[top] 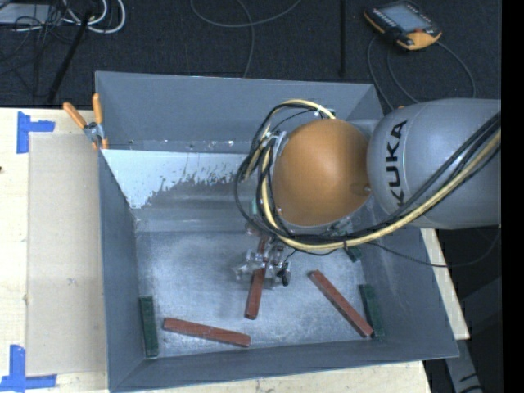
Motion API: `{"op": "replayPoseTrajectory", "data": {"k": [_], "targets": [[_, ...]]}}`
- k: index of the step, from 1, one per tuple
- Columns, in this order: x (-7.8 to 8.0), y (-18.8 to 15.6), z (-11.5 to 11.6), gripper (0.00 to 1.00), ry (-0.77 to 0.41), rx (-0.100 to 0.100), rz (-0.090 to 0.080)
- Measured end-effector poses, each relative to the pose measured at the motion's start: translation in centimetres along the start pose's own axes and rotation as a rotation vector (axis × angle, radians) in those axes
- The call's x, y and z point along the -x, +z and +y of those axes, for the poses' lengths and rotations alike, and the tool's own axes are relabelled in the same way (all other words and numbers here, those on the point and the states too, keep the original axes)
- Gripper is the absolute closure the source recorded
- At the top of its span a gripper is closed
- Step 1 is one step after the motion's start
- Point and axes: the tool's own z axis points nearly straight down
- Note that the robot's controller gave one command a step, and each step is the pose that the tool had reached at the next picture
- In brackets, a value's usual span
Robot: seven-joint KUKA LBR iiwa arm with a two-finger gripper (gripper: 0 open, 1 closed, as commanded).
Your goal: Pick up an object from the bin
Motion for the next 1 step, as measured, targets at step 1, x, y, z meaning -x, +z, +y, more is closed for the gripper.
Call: {"op": "replayPoseTrajectory", "data": {"k": [1], "targets": [[0.03, -1.63, 0.0, 1.0, 0.001, -0.002, -0.001]]}}
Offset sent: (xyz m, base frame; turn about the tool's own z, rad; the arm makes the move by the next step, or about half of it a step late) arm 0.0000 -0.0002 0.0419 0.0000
